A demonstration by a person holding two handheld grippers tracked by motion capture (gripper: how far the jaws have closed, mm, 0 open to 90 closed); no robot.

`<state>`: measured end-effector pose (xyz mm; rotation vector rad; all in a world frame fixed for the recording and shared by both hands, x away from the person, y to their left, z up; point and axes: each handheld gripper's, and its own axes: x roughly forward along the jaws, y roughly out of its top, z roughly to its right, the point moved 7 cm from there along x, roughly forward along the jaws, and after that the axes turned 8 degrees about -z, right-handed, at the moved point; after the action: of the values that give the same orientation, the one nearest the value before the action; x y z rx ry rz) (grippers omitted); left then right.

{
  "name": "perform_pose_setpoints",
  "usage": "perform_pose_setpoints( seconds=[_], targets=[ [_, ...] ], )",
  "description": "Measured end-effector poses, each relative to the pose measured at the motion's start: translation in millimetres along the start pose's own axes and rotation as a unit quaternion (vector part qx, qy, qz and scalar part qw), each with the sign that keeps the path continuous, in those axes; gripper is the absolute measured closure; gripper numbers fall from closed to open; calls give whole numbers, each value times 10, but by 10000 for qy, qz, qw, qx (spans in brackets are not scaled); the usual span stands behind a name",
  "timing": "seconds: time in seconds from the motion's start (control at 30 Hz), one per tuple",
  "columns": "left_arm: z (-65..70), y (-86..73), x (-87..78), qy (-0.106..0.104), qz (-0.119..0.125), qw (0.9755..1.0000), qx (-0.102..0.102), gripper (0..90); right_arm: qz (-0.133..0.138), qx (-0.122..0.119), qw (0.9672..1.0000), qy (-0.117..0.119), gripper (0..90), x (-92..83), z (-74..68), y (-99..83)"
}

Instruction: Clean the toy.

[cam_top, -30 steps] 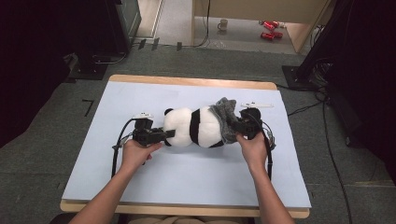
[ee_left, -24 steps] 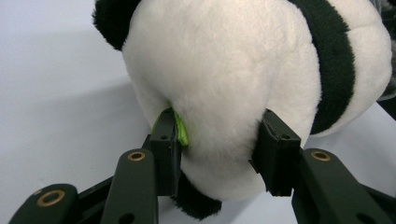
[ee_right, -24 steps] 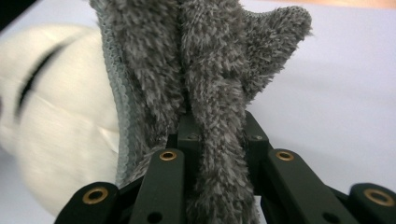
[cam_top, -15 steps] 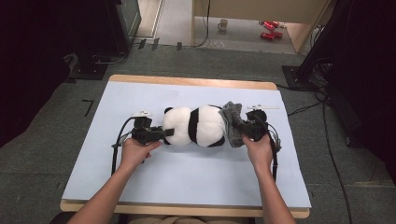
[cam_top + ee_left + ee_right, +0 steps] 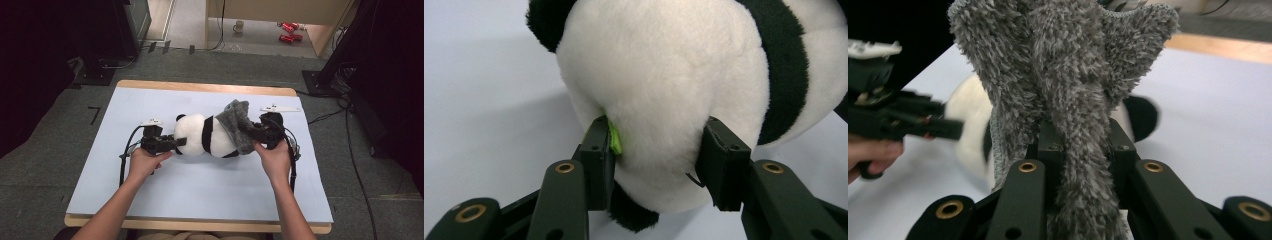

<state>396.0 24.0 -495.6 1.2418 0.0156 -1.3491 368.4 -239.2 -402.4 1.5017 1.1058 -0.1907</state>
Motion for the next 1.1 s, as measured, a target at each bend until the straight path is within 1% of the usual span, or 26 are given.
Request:
perform_pose_setpoints(
  seconds=[0.07, 0.1, 0.13, 0.17, 0.2, 0.23, 0.27, 0.3, 0.33, 0.37, 0.4, 0.43, 0.47, 0.53, 0.57, 0.6, 0.63, 0.7, 0.83, 0.97, 1.0, 1.07, 1.1],
  targets=[
    [10, -2, -3, -46, 10, 10000, 50, 518, -143, -97, 9998, 20, 757, 53, -65, -51],
    [12, -1, -5, -57, 25, 9999, 85, 494, -287, -148, 9995, -16, 757, 122, -90, -104],
    [12, -2, -8, -49, 22, 9999, 124, 494, -287, -148, 9995, -16, 757, 122, -90, -104],
    [11, -2, -6, -41, 11, 9999, 123, 454, -389, -151, 9991, -59, 757, 195, -77, -146],
    [4, -1, -5, -27, -21, 9999, 122, 454, -389, -151, 9991, -59, 757, 195, -77, -146],
    [3, 2, -12, -55, -7, 9999, 133, 428, -332, -102, 9994, -50, 757, 222, -52, -147],
    [4, 5, -21, -60, 30, 9998, 171, 428, -332, -102, 9994, -50, 757, 222, -52, -147],
    [16, 6, -36, -39, 81, 9995, 295, 401, -319, -108, 9994, -87, 757, 232, -25, -137],
    [20, 3, -40, -5, 108, 9992, 375, 391, -312, -117, 9994, -126, 757, 240, -9, -135],
    [20, 3, -40, -5, 108, 9992, 375, 382, -312, -117, 9994, -126, 757, 240, -9, -135],
    [25, -11, -49, 54, 125, 9986, 507, 378, -292, -113, 9994, -150, 757, 260, 14, -126],
    [28, -22, -54, 79, 131, 9984, 550, 374, -278, -110, 9994, -159, 757, 270, 25, -117],
    [28, -22, -54, 79, 131, 9984, 550, 370, -278, -110, 9994, -159, 757, 270, 25, -117],
    [31, -45, -70, 123, 140, 9976, 661, 369, -258, -93, 9995, -173, 757, 289, 49, -95],
    [37, -69, -84, 157, 138, 9969, 763, 371, -236, -97, 9995, -206, 757, 311, 85, -67],
    [37, -69, -84, 157, 138, 9969, 763, 372, -236, -97, 9995, -206, 757, 311, 85, -67],
    [45, -92, -89, 163, 139, 9963, 829, 372, -228, -92, 9995, -216, 757, 316, 94, -59],
    [48, -131, -76, 195, 104, 9962, 845, 371, -214, -45, 9995, -237, 757, 346, 148, -18],
    [43, -174, -32, 213, 9, 9961, 859, 366, -199, -8, 9995, -247, 757, 368, 189, 11],
    [60, -181, 62, 176, 56, 9960, 875, 360, -176, 38, 9995, -255, 755, 399, 249, 43],
    [60, -181, 62, 176, 56, 9960, 875, 357, -176, 38, 9995, -255, 755, 399, 249, 43],
    [55, -171, 110, 228, 76, 9957, 898, 351, -154, 70, 9995, -260, 754, 409, 272, 47],
    [51, -159, 124, 233, 125, 9956, 904, 351, -151, 97, 9995, -255, 753, 414, 282, 46]
  ],
)
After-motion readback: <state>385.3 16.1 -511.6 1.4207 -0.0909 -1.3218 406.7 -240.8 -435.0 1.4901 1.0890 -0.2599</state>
